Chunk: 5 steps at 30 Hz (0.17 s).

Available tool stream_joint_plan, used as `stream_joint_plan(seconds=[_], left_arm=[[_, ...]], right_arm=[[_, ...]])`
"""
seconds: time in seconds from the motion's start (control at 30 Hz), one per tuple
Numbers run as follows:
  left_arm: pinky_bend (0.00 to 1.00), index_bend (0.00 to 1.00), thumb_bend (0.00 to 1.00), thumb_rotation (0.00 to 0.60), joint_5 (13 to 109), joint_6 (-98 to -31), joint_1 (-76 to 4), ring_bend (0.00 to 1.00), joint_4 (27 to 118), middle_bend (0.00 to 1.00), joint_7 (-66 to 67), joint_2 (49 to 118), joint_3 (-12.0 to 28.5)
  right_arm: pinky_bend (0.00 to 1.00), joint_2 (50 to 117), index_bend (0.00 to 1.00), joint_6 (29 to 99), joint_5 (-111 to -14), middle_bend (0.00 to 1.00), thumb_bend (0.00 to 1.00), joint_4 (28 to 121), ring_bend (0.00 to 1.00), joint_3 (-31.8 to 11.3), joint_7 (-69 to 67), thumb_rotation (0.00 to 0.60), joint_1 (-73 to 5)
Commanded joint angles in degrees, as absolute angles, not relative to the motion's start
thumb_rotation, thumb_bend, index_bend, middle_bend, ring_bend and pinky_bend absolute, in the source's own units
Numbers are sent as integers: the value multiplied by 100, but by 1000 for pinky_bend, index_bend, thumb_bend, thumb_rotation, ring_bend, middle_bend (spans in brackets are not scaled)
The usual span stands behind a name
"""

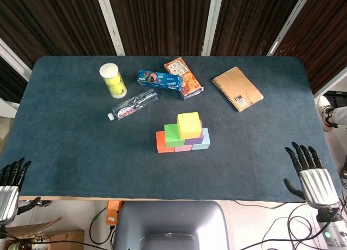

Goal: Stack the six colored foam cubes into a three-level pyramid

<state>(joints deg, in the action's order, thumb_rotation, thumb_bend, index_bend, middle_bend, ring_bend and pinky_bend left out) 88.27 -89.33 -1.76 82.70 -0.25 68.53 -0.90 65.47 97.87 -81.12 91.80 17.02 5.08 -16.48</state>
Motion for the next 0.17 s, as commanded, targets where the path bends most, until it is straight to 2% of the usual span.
stream_joint_plan(seconds=[0.03,0.17], left_arm=[[93,0,83,600,8924,-8906,-198,0,8271,0,-69,6852,-127],[93,0,82,600,8907,-8864,-216,0,8250,0,-109,6852,-102]], right_arm=[[0,6552,0,9475,-8171,0,240,9135,0,1555,502,600,-1574],[0,6528,0,9321,-8196,0,239,9131,0,1391,512,600,-1484]])
